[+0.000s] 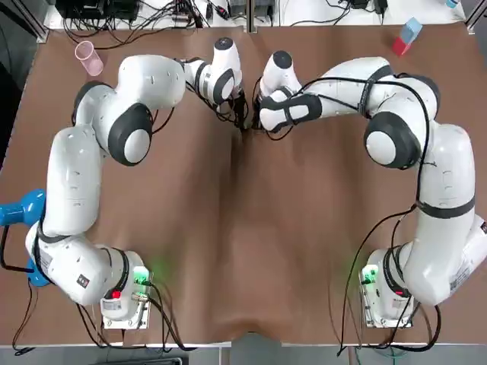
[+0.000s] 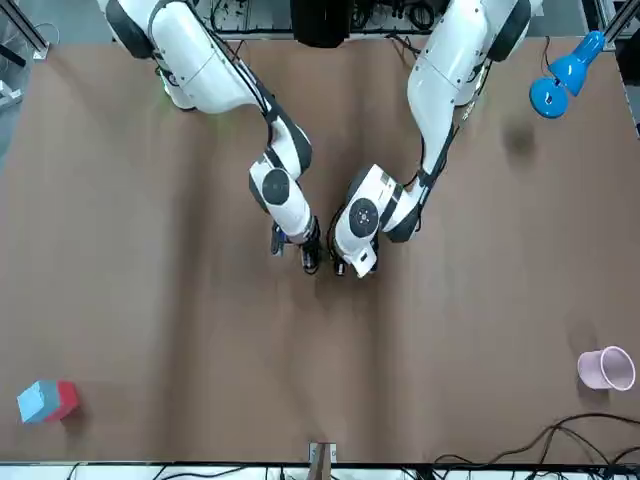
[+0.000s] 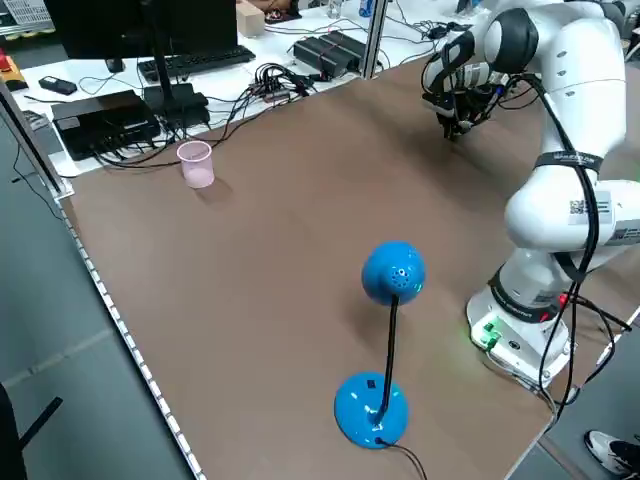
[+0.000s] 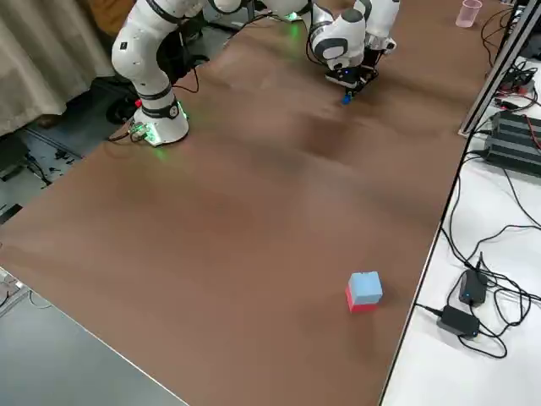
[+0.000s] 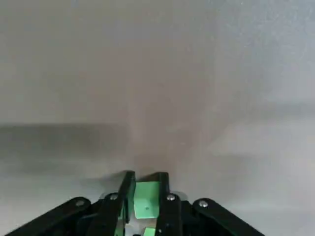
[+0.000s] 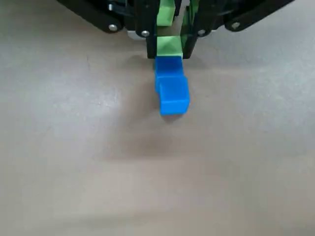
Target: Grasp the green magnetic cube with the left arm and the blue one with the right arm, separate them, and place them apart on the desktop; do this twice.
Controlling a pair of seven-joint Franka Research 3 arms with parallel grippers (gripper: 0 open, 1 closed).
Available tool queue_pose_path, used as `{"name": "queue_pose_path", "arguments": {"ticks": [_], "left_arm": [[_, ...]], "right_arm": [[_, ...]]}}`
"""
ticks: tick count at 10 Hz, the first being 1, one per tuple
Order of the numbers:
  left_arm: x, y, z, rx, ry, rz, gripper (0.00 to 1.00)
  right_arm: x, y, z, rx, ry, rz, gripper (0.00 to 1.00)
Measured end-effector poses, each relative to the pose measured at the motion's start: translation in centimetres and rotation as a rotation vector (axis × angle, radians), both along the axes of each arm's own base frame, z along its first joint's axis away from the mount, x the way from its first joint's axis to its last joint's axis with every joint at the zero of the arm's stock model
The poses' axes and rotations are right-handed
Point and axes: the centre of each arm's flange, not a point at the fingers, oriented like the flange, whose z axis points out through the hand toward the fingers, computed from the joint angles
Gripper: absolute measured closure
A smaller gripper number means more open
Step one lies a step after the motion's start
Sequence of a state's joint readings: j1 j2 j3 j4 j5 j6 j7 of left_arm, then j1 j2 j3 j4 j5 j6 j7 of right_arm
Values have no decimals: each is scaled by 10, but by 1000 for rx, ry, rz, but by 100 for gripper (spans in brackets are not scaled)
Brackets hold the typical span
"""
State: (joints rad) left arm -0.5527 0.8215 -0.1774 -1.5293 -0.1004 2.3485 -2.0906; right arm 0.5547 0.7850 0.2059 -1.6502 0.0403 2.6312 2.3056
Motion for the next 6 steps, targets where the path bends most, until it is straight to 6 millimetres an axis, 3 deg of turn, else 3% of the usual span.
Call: {"name": "queue_pose_path", "arguments": {"ticks": [1, 3, 6], "left_arm": [[1, 3, 1, 18, -8, -24, 77], [20, 30, 10, 64, -25, -62, 77], [83, 105, 53, 94, -127, -93, 77]], "right_arm": [[0, 0, 0, 0, 0, 1, 77], [-1, -4, -5, -13, 8, 2, 74], [1, -10, -3, -52, 50, 5, 33]]}}
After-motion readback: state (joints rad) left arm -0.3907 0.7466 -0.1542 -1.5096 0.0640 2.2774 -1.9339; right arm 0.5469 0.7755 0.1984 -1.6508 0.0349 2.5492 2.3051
